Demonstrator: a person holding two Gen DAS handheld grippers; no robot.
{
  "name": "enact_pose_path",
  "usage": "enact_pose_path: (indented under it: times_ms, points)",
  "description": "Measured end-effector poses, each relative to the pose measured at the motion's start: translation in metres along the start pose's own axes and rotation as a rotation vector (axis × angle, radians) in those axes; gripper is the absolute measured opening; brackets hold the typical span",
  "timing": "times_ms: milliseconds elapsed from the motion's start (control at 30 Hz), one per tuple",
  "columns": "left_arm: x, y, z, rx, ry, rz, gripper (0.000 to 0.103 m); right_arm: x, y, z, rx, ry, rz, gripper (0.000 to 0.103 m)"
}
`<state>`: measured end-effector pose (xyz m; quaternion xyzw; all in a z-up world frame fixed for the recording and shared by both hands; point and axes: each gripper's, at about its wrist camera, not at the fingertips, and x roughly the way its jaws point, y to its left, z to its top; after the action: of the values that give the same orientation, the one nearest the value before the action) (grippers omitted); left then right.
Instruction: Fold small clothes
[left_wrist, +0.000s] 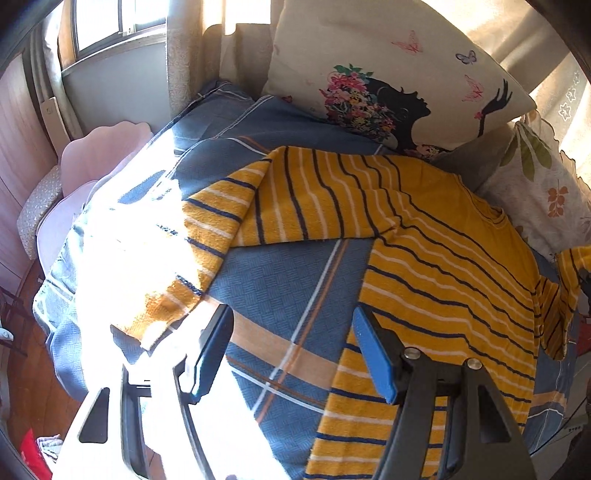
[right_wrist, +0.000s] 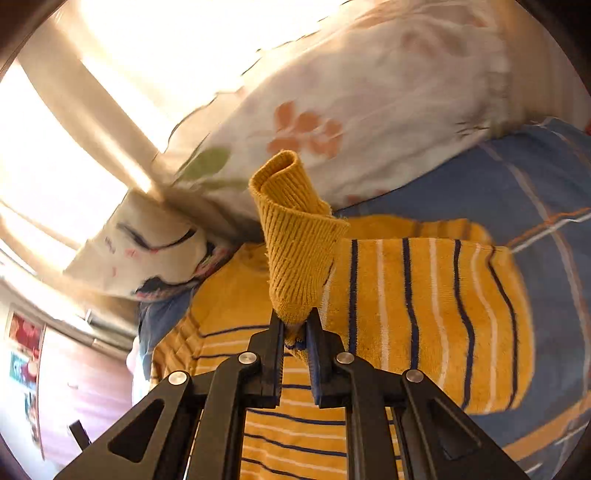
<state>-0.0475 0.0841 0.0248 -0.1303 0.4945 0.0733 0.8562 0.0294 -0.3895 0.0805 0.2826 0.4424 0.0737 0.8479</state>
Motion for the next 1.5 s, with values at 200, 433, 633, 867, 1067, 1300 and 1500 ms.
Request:
enact_pose_path:
  times_ms: [200,433,633,867,1067,1300,1500]
  points:
    - [0.014,0.051,0.009,-0.03,0.028,-0.001,0.066,0.125,0.101,-0.035,-0.2,0.189,-0.005,0.012]
    - [0.019,0.104,0.018,-0.083,0.034,0.019,0.066,0.203,0.135,-0.076,-0.339,0.315,-0.101,0.032]
    - [0.019,0.141,0.025,-0.161,0.019,0.016,0.066,0.211,0.168,-0.092,-0.387,0.322,-0.103,0.036]
    - [-0.004,0.204,0.028,-0.289,-0.031,0.105,0.066,0.207,0.275,-0.183,-0.576,0.482,0.184,0.047]
    - [-0.022,0.245,0.012,-0.363,-0.052,0.147,0.067,0.233,0.324,-0.278,-0.762,0.644,0.19,0.051]
    - [-0.03,0.251,-0.001,-0.377,-0.051,0.14,0.067,0.258,0.342,-0.3,-0.664,0.588,0.119,0.054]
    - [-0.03,0.23,0.008,-0.333,-0.063,0.109,0.067,0.258,0.351,-0.297,-0.625,0.603,0.154,0.007]
